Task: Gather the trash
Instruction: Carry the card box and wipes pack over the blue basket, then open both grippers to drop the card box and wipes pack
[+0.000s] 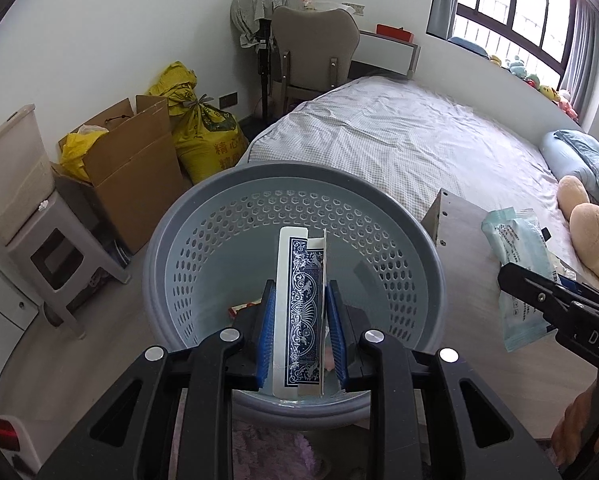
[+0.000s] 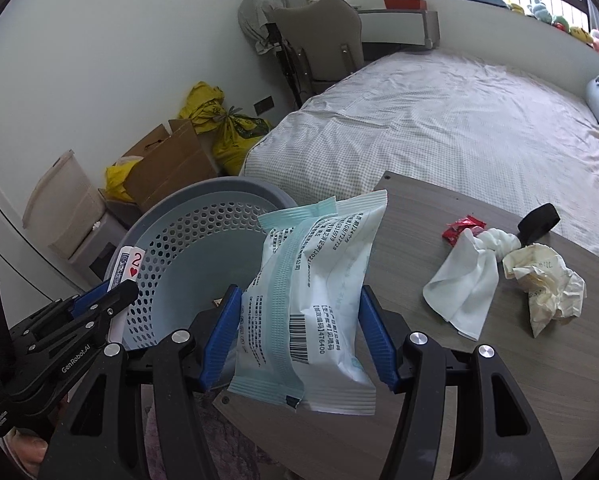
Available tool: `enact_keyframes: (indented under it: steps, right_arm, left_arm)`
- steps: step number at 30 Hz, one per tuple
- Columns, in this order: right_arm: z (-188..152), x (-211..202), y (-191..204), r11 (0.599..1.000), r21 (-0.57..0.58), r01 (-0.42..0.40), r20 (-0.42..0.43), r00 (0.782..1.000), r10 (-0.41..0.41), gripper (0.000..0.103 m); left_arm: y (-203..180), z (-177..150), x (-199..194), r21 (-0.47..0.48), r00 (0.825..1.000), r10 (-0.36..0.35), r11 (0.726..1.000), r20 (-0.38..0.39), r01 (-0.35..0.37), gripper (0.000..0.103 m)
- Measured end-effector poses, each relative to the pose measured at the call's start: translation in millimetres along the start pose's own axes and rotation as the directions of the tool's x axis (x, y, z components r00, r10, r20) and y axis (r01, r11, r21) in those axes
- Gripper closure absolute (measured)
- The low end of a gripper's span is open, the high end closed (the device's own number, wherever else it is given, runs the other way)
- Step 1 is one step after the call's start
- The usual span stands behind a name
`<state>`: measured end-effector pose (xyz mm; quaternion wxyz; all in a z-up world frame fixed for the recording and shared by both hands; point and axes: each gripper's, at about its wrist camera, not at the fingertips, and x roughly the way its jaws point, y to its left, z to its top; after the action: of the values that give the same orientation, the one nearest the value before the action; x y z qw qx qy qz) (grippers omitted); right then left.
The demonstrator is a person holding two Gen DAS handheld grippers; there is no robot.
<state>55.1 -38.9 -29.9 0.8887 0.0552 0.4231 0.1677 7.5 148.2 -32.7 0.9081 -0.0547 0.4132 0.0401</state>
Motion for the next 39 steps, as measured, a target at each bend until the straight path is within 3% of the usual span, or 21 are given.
enact_keyframes:
  steps: [20, 34, 38, 39]
  right_arm:
    - [17.6, 48.8, 45.6, 0.994, -0.088, -0.062, -0.057, 0.997, 0.057, 0.045]
    - [22.9, 64.0, 51.8, 0.99, -0.109, -0.089, -0.084, 0.993, 0.08, 0.045]
    - [22.7, 62.9, 52.2, 0.99, -0.112, -0.088, -0.082, 0.993, 0.079, 0.043]
    - [22.4, 62.3, 52.6, 0.99, -0.114, -0.086, -0.078, 0.994, 0.077, 0.042]
  left_arm:
    - [31.9, 15.8, 36.1, -0.032, 0.998, 0.015, 0.999, -0.059, -0.017, 0.079]
    - [35.8, 26.6, 46.1, -0.026, 0.998, 0.015, 1.0, -0.062, -0.017, 0.079]
    - [36.3, 27.1, 44.2, -0.031, 0.998, 0.013, 0.999, -0.061, -0.015, 0.074]
    - [36.5, 27.5, 43.3, -0.031, 0.998, 0.016, 0.999, -0.059, -0.018, 0.068]
